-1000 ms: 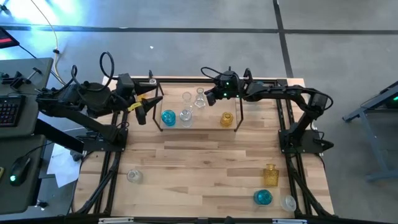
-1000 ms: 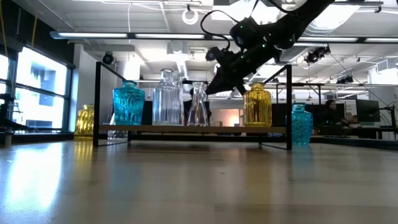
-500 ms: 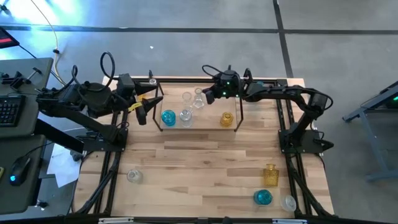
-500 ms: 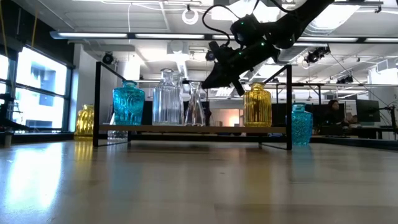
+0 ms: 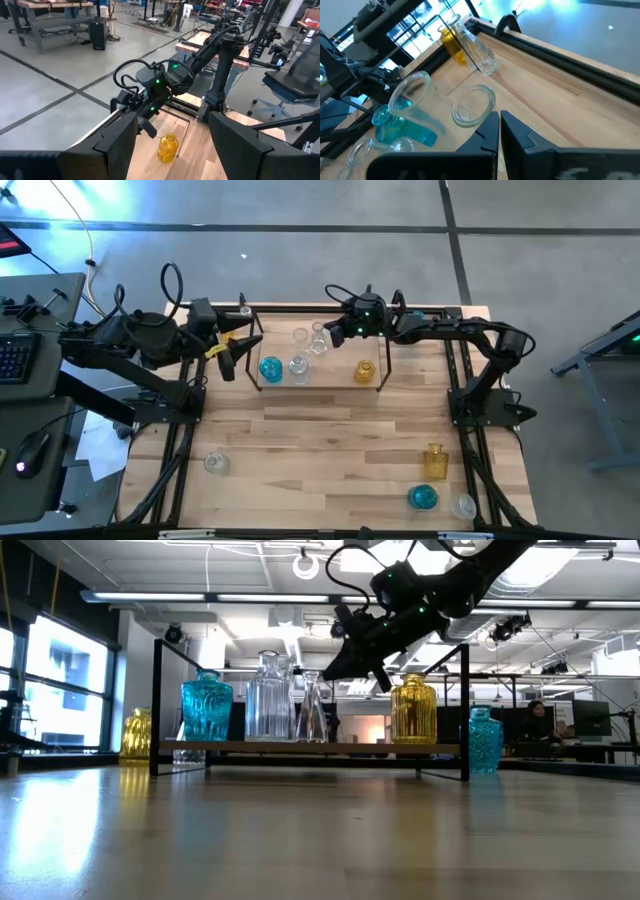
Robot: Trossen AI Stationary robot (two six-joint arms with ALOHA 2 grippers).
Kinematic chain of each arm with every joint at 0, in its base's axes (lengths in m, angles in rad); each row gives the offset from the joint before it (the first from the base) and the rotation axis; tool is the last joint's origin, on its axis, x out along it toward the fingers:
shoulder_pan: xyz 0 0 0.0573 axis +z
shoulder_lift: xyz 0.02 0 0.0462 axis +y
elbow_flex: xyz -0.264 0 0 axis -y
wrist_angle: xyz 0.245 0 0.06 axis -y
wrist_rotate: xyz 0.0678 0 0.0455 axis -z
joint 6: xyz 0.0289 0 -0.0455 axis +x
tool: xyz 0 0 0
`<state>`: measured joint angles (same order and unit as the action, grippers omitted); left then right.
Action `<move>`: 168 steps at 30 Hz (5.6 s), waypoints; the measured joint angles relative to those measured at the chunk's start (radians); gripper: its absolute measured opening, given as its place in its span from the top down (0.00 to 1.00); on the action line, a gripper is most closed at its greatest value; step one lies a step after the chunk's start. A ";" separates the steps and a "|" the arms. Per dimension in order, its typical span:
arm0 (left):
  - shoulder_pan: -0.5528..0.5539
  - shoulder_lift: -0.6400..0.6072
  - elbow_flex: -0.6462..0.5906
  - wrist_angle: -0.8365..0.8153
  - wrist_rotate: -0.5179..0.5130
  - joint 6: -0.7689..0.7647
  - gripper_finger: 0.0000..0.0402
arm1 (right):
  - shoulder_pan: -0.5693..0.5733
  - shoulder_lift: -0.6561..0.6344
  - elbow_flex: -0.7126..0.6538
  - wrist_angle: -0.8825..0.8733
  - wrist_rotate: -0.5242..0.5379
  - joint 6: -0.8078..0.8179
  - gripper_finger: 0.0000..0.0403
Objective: Sort vases onto shelf
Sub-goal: Put the transparent vase on the shelf aligned with the other transparent vases, then put the yellow vase on the shelf aligned with the other yellow vase
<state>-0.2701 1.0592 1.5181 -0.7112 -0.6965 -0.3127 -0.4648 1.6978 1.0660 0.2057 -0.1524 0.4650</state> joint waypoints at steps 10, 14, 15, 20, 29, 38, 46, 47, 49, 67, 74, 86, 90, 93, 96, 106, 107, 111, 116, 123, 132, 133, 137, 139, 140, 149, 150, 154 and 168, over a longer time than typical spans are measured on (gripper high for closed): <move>0.000 -0.001 0.000 0.019 0.006 0.012 0.41 | 0.013 0.005 0.001 -0.016 0.009 0.006 1.00; 0.000 -0.001 0.000 0.019 0.009 0.012 0.41 | 0.035 0.006 0.001 -0.054 0.041 0.006 1.00; 0.000 -0.001 0.000 0.020 0.013 0.012 0.41 | 0.040 0.006 0.001 -0.059 0.041 0.010 1.00; 0.000 -0.001 0.000 0.020 0.016 0.018 0.41 | 0.062 0.006 0.001 -0.069 0.076 0.014 1.00; 0.000 -0.001 0.000 0.020 0.032 0.030 0.41 | 0.050 0.035 0.001 -0.014 0.077 0.034 1.00; 0.000 -0.001 0.000 0.020 0.033 0.029 0.41 | 0.052 0.071 0.002 0.046 0.070 0.069 1.00; 0.000 -0.001 0.000 0.020 0.033 0.029 0.41 | 0.039 0.071 0.002 0.076 0.069 0.059 1.00; 0.000 -0.001 0.000 0.020 0.033 0.029 0.41 | 0.039 0.071 0.002 0.085 0.068 0.059 1.00; 0.000 -0.001 0.000 0.020 0.033 0.029 0.41 | 0.039 0.071 0.002 0.103 0.068 0.059 1.00; 0.000 -0.001 0.000 0.031 0.032 0.018 0.41 | 0.033 0.071 0.042 0.096 0.059 0.032 1.00; 0.000 0.003 0.000 0.032 0.036 0.010 0.41 | 0.040 0.070 0.074 -0.021 0.085 0.006 1.00; 0.000 0.006 0.000 0.031 0.057 0.026 0.41 | 0.050 0.079 0.074 -0.008 0.068 0.010 1.00; 0.000 0.006 0.000 0.032 0.057 0.027 0.41 | 0.055 0.096 0.074 0.014 0.066 0.030 1.00; 0.000 0.006 0.000 0.032 0.056 0.027 0.41 | 0.055 0.097 0.074 0.026 0.074 0.030 1.00; 0.000 0.006 0.000 0.032 0.057 0.027 0.41 | 0.050 0.097 0.074 0.036 0.073 0.030 1.00; 0.000 0.006 0.000 0.032 0.057 0.027 0.41 | 0.039 0.097 0.074 0.053 0.061 0.028 1.00; 0.000 0.006 0.000 0.032 0.057 0.027 0.41 | 0.039 0.097 0.074 0.055 0.061 0.028 1.00; 0.000 0.006 0.000 0.035 0.057 0.027 0.41 | 0.039 0.097 0.074 0.064 0.047 0.028 1.00; 0.000 0.008 0.000 0.060 0.057 0.027 0.41 | 0.039 0.097 0.074 0.071 0.045 0.028 1.00; 0.000 0.009 0.000 0.069 0.057 0.027 0.41 | 0.039 0.097 0.074 0.070 0.028 0.013 1.00; 0.000 0.008 0.000 0.080 0.057 0.027 0.41 | 0.033 0.107 0.074 0.042 0.040 0.006 1.00; 0.000 0.008 0.000 0.082 0.057 0.027 0.41 | 0.033 0.113 0.074 0.046 0.030 0.012 1.00; 0.000 0.008 0.000 0.082 0.057 0.028 0.41 | 0.036 0.153 0.090 0.052 0.023 0.026 1.00; 0.000 0.008 0.000 0.082 0.057 0.028 0.41 | 0.042 0.172 0.113 0.042 0.021 0.023 1.00; 0.000 0.008 0.000 0.081 0.057 0.027 0.41 | 0.044 0.180 0.125 0.040 0.021 0.019 1.00; 0.000 0.009 0.000 0.081 0.057 0.027 0.41 | 0.050 0.240 0.282 -0.086 0.018 -0.051 1.00; 0.000 0.009 0.000 0.081 0.057 0.027 0.41 | 0.054 0.241 0.293 -0.119 0.041 -0.070 1.00; 0.000 0.008 0.000 0.081 0.057 0.028 0.41 | 0.062 0.241 0.323 -0.224 0.109 -0.138 1.00; 0.000 0.008 0.000 0.079 0.057 0.045 0.41 | -0.010 0.189 0.327 -0.336 0.139 -0.183 1.00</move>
<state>-0.2700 1.0676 1.5185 -0.6317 -0.6393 -0.2672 -0.4749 1.8864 1.3926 -0.1308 -0.0137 0.2821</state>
